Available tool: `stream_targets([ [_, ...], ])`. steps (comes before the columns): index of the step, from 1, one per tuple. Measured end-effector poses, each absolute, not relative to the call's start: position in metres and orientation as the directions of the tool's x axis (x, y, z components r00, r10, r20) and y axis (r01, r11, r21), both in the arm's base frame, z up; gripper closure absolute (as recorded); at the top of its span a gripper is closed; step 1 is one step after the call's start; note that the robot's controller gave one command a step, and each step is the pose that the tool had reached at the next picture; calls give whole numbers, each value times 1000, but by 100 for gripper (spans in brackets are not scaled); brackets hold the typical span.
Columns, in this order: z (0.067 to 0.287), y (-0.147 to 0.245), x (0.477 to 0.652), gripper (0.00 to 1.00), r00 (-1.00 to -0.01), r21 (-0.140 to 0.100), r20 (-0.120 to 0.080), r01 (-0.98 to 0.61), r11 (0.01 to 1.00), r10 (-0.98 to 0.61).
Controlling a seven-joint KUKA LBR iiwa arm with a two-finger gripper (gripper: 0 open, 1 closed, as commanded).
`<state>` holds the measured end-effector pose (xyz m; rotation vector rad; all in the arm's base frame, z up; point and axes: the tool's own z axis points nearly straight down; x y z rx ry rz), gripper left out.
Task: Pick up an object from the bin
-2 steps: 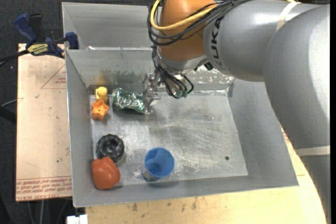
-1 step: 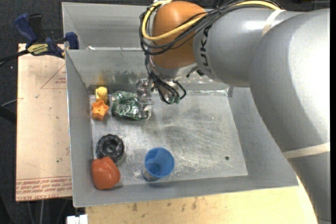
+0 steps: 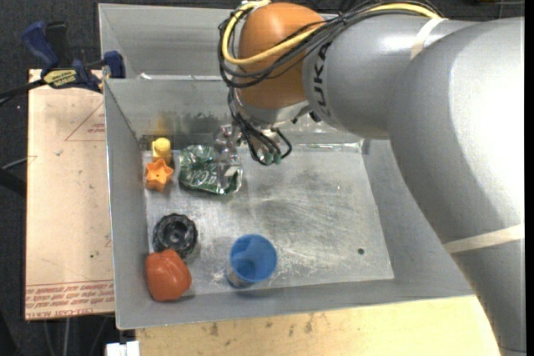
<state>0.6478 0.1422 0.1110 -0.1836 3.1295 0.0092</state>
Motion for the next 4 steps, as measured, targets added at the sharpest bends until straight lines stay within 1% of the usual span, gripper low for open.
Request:
stream_targets([
  [1, 114, 141, 648, 100, -993, 4, -7, -114, 993, -114],
  [2, 72, 179, 624, 0, -907, 0, -8, -420, 907, -420],
  [3, 72, 178, 622, 100, -908, 1, 0, -420, 908, -420],
  [4, 72, 178, 622, 100, -908, 1, -1, -420, 908, -420],
])
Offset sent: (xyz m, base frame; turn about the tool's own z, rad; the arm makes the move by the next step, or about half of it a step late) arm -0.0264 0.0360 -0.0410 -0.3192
